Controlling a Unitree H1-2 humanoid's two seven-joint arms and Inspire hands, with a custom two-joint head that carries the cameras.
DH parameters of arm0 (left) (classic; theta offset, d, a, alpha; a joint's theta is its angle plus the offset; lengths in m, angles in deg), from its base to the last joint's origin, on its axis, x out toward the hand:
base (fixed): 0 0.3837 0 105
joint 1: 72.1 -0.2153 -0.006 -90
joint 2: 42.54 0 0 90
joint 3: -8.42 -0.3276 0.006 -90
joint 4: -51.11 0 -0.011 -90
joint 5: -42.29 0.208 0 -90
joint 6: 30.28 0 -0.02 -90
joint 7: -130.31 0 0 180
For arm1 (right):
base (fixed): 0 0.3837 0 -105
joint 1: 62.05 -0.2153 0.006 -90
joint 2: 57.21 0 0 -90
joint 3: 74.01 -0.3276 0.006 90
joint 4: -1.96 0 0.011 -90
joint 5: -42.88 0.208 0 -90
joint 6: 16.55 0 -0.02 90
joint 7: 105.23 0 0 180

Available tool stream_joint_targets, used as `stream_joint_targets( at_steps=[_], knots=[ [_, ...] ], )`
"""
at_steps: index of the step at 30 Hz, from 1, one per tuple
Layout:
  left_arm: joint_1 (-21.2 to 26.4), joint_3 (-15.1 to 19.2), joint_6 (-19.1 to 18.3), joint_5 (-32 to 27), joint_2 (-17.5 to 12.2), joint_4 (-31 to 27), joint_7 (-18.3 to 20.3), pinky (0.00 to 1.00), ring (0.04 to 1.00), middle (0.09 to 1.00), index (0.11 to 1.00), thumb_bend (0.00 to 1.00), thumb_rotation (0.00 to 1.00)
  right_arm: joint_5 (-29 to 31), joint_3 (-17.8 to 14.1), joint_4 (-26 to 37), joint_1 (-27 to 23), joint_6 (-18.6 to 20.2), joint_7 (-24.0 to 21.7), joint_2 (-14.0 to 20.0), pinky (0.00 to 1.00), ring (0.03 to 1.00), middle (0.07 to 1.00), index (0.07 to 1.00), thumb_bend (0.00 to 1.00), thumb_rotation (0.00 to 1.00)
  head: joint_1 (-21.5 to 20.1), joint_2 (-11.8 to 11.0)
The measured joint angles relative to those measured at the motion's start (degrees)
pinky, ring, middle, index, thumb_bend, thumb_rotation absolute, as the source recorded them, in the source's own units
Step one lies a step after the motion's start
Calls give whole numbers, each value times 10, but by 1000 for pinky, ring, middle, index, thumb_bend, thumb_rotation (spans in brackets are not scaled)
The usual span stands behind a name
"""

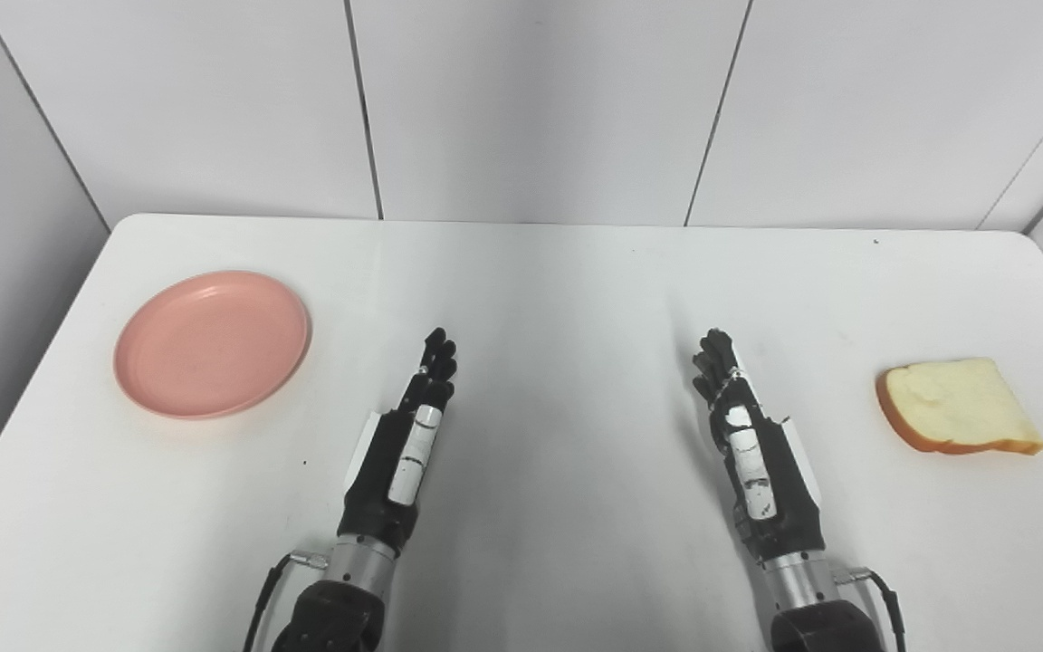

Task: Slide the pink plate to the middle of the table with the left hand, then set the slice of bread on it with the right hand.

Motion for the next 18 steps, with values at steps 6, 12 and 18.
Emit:
stream_joint_targets(
  at_steps=[6,12,18],
  knots=[
    [-1,-1,8,5,-2,0,-5,1000,1000,1000,1000,725,1000,-3,1,1,1,0,1,-1,1000,987,988,981,701,1000,-5,3],
    [-2,0,5,1,-7,1,-2,1000,1000,1000,1000,704,1000,-2,-1,1,1,0,3,-3,1000,988,989,986,714,1000,-3,-3],
    [-2,-2,15,3,-6,3,-7,1000,1000,1000,1000,722,1000,-4,-1,1,1,0,4,-3,1000,987,986,981,721,1000,-5,-1]
  ],
)
